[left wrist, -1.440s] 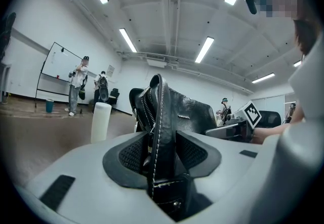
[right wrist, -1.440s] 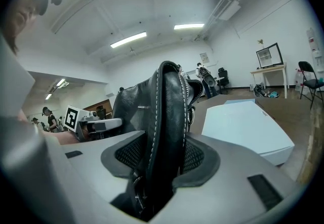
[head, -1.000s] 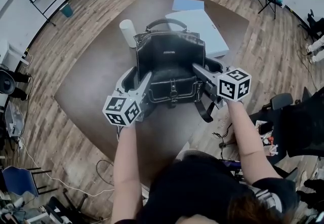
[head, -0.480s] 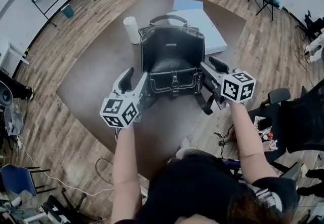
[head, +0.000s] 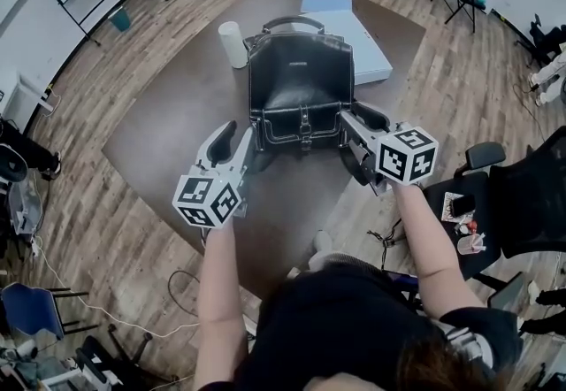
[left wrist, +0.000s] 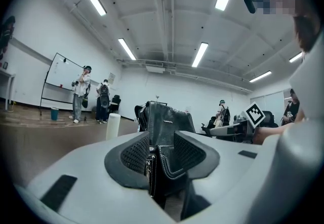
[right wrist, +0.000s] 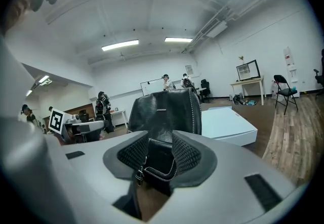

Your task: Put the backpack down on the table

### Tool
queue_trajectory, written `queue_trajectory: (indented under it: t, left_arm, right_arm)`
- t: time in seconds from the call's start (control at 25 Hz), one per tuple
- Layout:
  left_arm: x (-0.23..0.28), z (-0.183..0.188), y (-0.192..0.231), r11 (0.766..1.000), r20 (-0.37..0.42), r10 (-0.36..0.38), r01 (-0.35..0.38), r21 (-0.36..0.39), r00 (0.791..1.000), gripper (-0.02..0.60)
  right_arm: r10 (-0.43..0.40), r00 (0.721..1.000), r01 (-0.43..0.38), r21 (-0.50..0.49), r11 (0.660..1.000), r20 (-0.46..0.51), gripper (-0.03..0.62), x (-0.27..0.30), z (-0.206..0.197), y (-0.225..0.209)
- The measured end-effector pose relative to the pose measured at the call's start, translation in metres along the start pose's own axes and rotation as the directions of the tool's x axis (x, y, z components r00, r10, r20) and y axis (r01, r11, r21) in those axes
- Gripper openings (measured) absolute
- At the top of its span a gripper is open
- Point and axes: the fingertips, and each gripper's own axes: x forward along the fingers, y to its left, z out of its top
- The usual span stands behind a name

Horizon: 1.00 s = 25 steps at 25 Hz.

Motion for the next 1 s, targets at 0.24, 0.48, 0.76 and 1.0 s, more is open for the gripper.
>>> queue_trajectory:
  t: [0.24, 0.48, 0.76, 1.0]
  left_arm:
    - [-0.027, 0.003, -0.006, 0.999, 0.018, 0.036, -0.036, 0.012, 0.999, 0.108]
    - [-0.055, 0.001, -0.009, 0.995, 0.013, 0.101, -0.102, 0.022, 0.995, 0.080]
    - [-0.080, -0.011, -0.004, 0.986, -0.018, 0.168, -0.168, -0.004, 0.986, 0.061]
    - [-0.103, -0.020, 0.002, 0.970, -0.036, 0.237, -0.238, -0.049, 0.971, 0.044]
  right_arm:
    - [0.045, 0.999, -0.045, 0.002, 0.999, 0.017, 0.130, -0.004, 0.000, 0.031]
    - [0.077, 0.997, -0.077, -0.028, 0.997, 0.022, 0.052, -0.011, 0.000, 0.059]
    - [0.114, 0.993, -0.114, -0.022, 0.993, -0.011, 0.028, -0.005, -0.016, 0.085]
    - [0.133, 0.990, -0.134, -0.014, 0.991, -0.045, 0.018, 0.000, -0.027, 0.105]
